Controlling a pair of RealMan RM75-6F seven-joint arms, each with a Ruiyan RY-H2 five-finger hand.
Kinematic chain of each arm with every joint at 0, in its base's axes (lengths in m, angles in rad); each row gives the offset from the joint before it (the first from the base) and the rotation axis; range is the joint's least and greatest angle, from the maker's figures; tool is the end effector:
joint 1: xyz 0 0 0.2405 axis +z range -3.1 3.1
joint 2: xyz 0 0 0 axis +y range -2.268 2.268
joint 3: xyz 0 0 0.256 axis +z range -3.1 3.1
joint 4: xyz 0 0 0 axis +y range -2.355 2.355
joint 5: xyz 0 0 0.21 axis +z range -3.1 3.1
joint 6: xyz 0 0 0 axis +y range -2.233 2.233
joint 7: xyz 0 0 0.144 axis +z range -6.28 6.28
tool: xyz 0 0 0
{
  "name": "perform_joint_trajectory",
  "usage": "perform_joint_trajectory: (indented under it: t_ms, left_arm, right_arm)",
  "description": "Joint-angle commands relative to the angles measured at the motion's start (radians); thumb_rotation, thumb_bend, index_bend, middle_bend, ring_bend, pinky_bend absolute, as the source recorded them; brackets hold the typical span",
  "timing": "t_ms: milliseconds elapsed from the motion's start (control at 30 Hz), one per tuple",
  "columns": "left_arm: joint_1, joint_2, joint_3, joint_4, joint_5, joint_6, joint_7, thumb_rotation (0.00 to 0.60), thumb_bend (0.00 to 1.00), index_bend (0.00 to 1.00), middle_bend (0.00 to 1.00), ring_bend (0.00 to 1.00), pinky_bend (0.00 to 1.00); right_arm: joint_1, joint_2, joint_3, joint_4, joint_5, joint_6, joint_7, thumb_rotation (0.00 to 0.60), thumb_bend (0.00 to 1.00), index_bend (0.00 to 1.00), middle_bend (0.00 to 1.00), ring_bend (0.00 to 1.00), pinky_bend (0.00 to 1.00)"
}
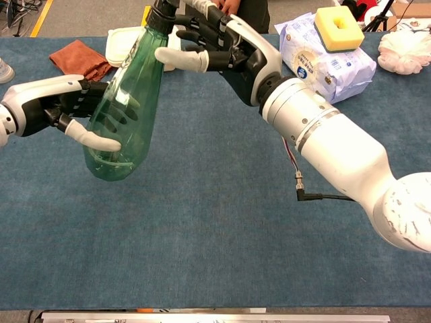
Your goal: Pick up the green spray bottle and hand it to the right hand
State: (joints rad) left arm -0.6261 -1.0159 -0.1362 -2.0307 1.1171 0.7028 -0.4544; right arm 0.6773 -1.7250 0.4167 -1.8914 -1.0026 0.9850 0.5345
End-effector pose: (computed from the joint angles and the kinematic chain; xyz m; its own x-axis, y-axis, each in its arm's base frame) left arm -0.1549 0.2654 0.0729 -0.2631 0.6730 0.6913 0.9528 0.0688 0.2956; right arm -0.0138 -0.2831 -0.0205 -0.7770 -0.5325 0.3359 -0.4718 0.1393 -0.8706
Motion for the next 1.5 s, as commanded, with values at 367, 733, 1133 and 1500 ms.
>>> perform_joint_trajectory:
  t_ms: [367,733,1133,1500]
  left_arm:
    - [-0.004,-0.002,-0.006,-0.018,-0.014,-0.016,0.004,0.600,0.27,0.40,0.43,0.39,0.56]
    - [-0.014,0.017,-0.027,-0.030,-0.048,-0.072,-0.055,0.600,0.27,0.40,0.43,0.39,0.56]
    - [-0.012,0.021,-0.040,-0.032,-0.030,-0.100,-0.083,0.600,0.27,0.40,0.43,0.39,0.56]
    - [-0.016,0.016,-0.046,-0.025,-0.039,-0.106,-0.084,0.600,0.27,0.40,0.43,0.39,0.56]
  right_arm:
    - [0.039,-0.047,0.042,0.010,0.032,-0.005,-0.040,0.600,0.00,0.06,0.18,0.10,0.06]
    - [0.071,-0.122,0.075,0.036,0.059,0.022,-0.067,0.600,0.25,0.06,0.25,0.15,0.16]
    - [0.077,-0.156,0.097,0.049,0.089,0.022,-0.065,0.600,0.34,0.08,0.29,0.29,0.28]
    - [0.074,-0.164,0.109,0.040,0.112,0.022,-0.079,0.600,0.57,0.37,0.37,0.37,0.38]
